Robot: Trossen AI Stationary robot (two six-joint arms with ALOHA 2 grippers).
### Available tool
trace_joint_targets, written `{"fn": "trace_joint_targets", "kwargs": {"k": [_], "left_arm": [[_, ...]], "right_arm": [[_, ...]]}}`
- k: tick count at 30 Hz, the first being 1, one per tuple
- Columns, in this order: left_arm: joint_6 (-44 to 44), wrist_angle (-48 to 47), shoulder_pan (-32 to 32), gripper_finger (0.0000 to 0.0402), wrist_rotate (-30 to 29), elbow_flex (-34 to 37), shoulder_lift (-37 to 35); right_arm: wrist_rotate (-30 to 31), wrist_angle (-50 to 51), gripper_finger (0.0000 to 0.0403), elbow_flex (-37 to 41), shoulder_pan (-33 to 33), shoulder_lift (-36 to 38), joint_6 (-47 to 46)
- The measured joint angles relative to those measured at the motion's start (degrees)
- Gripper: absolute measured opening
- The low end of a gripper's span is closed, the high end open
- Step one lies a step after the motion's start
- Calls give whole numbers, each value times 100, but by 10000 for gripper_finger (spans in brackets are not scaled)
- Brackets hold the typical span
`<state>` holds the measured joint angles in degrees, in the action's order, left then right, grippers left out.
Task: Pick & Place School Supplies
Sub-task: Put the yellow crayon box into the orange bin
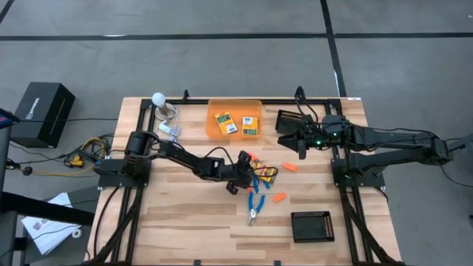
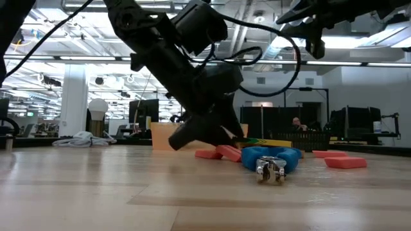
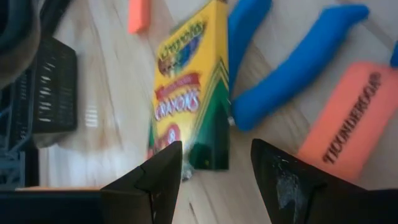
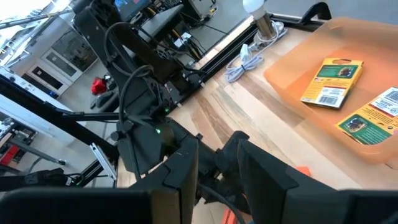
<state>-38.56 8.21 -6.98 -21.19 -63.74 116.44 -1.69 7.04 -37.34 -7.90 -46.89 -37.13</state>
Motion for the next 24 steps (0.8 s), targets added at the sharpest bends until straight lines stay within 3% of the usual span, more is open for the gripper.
{"fn": "trace_joint_targets", "kwargs": {"k": [8,11,16,24], "left_arm": [[23,211,100,169,-320,0,168],[-20,298,219,128,-600,-55,171],[-20,254,402,24,-690,-369,108],[-449,132,378,19,-541,-1084,-202]], "right_arm": [[0,18,107,0,-4,0,24],[0,18,107,0,-4,0,24],[0,18,107,0,-4,0,18],[3,-76,107,0,-13,0,7]]}}
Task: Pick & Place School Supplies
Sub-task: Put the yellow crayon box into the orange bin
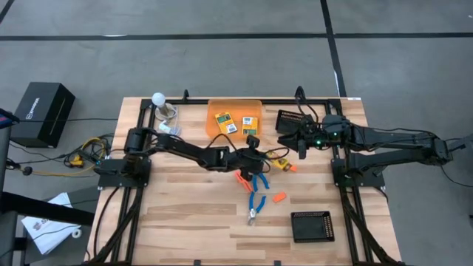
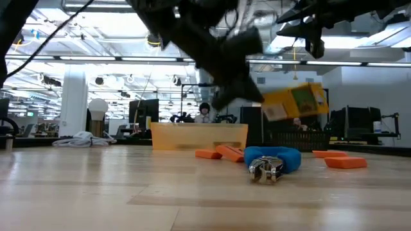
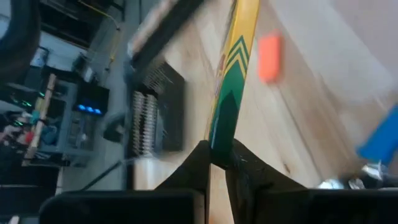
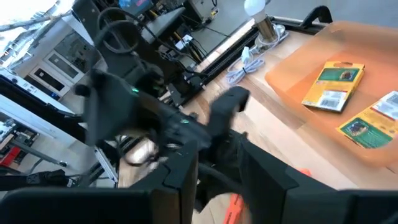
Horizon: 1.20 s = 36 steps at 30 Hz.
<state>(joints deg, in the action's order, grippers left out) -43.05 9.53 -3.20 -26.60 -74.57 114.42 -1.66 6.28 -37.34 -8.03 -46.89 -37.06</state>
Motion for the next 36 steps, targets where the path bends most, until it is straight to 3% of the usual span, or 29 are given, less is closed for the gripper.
{"fn": "trace_joint_targets", "kwargs": {"k": [5,8,14,19,28,31,36], "left_arm": [[75,-84,35,19,-53,-218,-421],[161,-352,165,19,-371,-217,-692],[780,-1804,761,18,-645,-213,-1204],[908,-2264,1389,18,-645,-210,-1338],[1305,-2808,2455,18,53,-10,-1376],[1328,-2891,2645,19,539,176,-1367],[1633,-2902,2667,78,941,357,-1367]], "right_arm": [[10,-203,107,0,-101,2,20],[18,-401,107,0,-196,0,119],[23,-909,107,0,-420,-2,229],[-4,-1382,107,1,-548,0,317],[-3,-1671,107,0,-601,-2,347],[-1,-1764,107,1,-603,-2,403],[-3,-1924,107,0,-660,-2,409]]}}
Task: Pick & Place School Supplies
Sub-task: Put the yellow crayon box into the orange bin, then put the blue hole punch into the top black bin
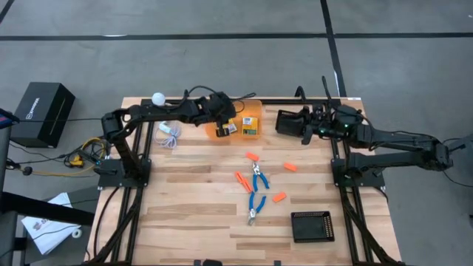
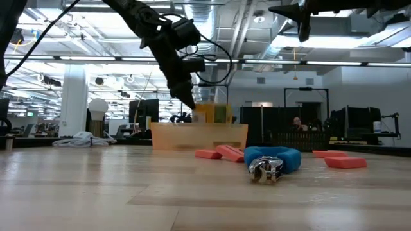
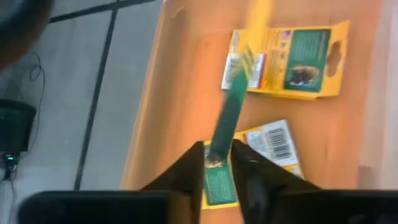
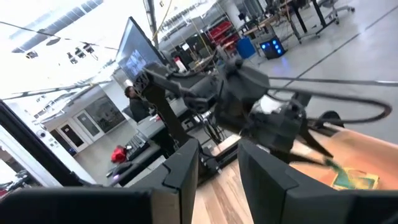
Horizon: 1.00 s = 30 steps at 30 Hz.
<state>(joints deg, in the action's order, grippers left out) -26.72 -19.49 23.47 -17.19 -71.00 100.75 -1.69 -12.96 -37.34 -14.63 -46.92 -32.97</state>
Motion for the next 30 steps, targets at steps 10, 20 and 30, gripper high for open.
{"fn": "trace_joint_targets", "kwargs": {"k": [10,20,30], "left_arm": [[702,206,-278,197,-353,-146,-484],[3793,204,-836,165,2154,-140,-1787],[5583,178,-1844,149,2623,-120,-1734]], "right_arm": [[11,-141,107,0,-16,6,46],[-178,-176,107,0,-12,-3,45],[-1004,687,107,-4,223,-194,-349]]}}
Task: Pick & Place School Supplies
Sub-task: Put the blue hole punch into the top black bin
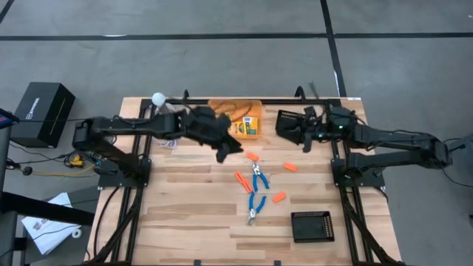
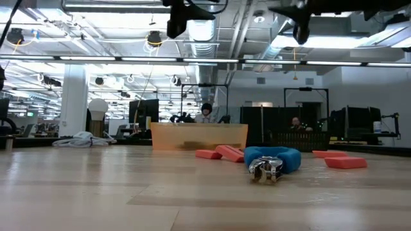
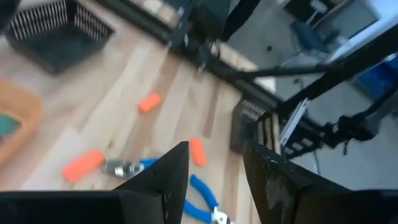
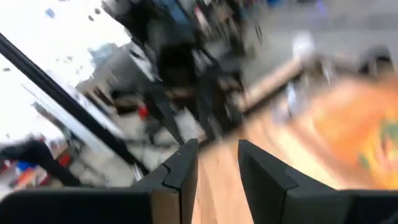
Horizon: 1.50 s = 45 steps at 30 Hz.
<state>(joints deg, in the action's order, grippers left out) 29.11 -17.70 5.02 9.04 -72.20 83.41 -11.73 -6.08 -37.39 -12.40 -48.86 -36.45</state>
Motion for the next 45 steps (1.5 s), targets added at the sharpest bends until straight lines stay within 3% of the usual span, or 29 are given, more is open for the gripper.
{"fn": "trace_joint_targets", "kwargs": {"k": [14,21,31,45], "left_arm": [[2121,463,-1798,138,-1901,1181,49],[3028,840,-2444,138,-2723,1606,55],[2596,883,-2749,135,-2818,1606,44],[2331,717,-3239,135,-2813,1606,42]], "right_arm": [[130,2582,107,7,1456,-781,-306],[233,2418,115,9,1776,-1619,-725],[268,1422,170,0,1822,-2963,-1598],[280,1724,140,-993,1704,-4624,-1866]]}}
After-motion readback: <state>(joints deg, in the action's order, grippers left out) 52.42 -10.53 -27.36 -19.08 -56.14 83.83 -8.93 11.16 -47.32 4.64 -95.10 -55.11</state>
